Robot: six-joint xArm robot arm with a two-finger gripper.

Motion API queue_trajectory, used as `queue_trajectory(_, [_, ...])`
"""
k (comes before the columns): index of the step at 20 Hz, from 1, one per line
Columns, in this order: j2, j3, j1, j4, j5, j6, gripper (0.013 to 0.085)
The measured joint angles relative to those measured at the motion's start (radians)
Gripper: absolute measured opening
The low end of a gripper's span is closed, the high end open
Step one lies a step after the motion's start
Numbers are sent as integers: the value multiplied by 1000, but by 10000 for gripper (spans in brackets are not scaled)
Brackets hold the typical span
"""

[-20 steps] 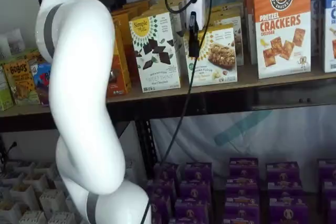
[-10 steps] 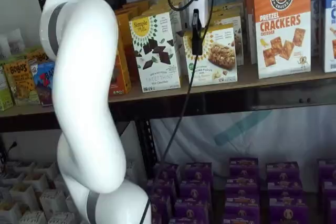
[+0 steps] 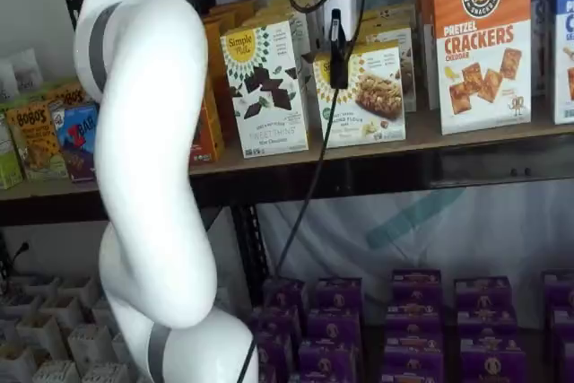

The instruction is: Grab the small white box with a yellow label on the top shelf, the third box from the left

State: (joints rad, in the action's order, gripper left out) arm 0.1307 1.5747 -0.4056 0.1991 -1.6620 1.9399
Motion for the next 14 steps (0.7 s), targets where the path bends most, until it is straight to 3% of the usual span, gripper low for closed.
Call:
queue_trajectory(2, [-3, 9, 2, -6, -5, -2, 490])
queue_trajectory(6, [-9, 31, 15, -24, -30, -14, 490])
queue_trajectory(14, [7, 29, 31, -37, -41, -30, 330])
